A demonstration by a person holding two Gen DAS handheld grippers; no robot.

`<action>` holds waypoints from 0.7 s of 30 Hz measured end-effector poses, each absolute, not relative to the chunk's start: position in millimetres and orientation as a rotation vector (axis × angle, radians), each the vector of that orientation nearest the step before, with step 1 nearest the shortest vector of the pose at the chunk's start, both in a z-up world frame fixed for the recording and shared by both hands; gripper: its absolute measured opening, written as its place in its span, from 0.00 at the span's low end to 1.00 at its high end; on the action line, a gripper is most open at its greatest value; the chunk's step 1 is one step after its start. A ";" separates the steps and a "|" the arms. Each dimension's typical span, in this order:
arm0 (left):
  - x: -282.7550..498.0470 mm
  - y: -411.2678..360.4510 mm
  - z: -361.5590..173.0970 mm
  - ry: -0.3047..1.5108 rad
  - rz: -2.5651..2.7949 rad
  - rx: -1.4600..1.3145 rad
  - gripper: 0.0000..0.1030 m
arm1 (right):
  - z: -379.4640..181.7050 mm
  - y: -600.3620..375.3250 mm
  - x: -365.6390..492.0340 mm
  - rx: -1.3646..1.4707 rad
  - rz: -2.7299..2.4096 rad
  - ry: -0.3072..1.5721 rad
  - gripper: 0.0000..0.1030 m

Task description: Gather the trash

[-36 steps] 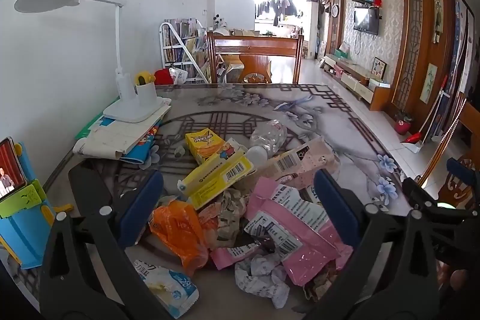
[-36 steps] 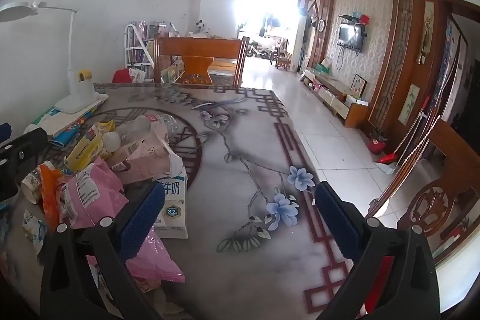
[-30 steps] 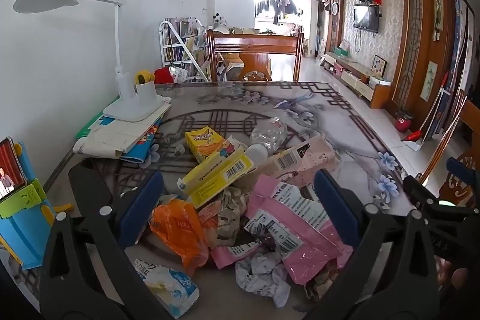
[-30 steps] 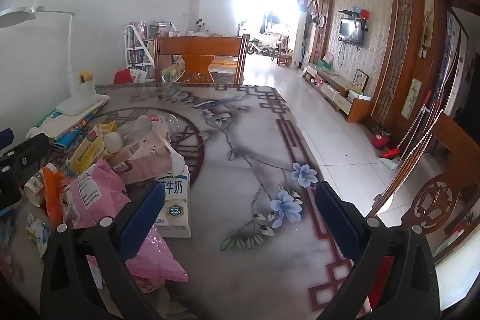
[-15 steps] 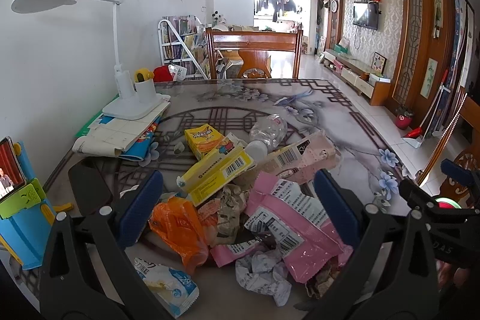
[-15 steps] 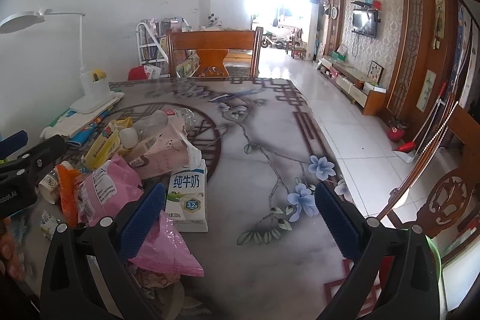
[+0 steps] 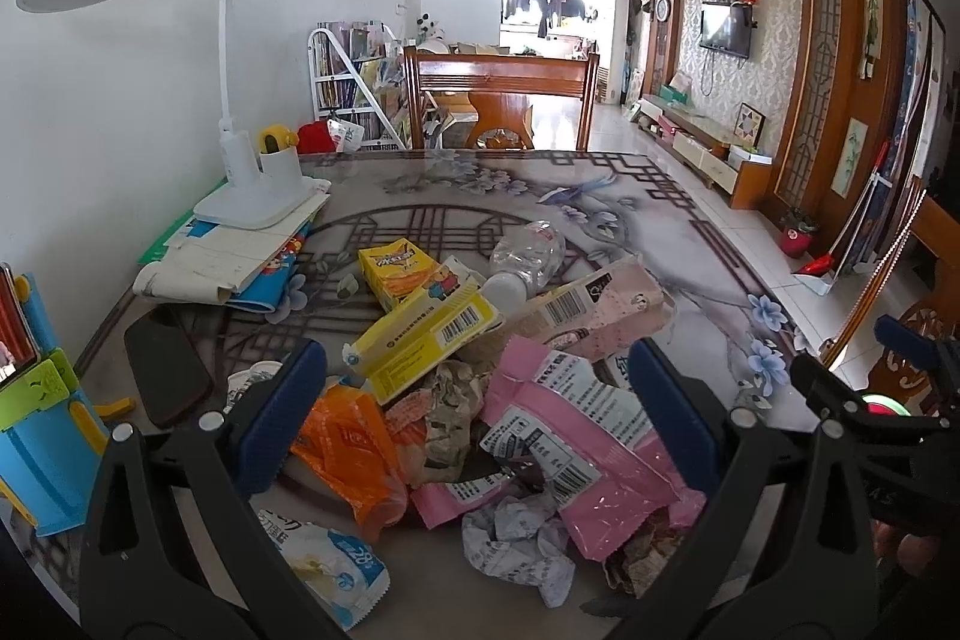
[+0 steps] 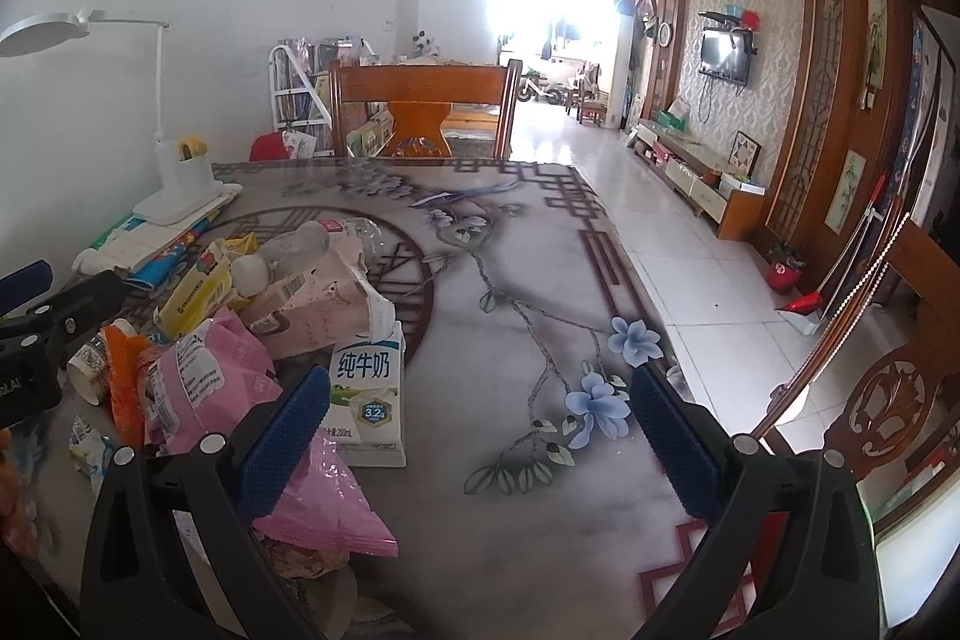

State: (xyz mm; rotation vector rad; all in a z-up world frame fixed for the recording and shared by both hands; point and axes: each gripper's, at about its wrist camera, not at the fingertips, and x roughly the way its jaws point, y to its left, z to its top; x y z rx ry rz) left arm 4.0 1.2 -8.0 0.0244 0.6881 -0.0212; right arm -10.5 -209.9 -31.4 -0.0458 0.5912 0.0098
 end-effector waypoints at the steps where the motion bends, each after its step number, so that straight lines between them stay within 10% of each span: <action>1: 4.1 0.8 -8.0 0.686 -0.021 0.029 0.96 | -31.5 -210.2 -10.3 -0.044 0.012 0.594 0.93; 15: 33.4 53.4 -22.6 0.775 -0.019 -0.037 0.96 | -37.7 -208.4 -6.0 -0.002 0.074 0.639 0.93; 21: 73.6 137.3 -57.4 0.982 0.129 -0.230 0.72 | -42.3 -205.3 -1.6 0.055 0.144 0.688 0.93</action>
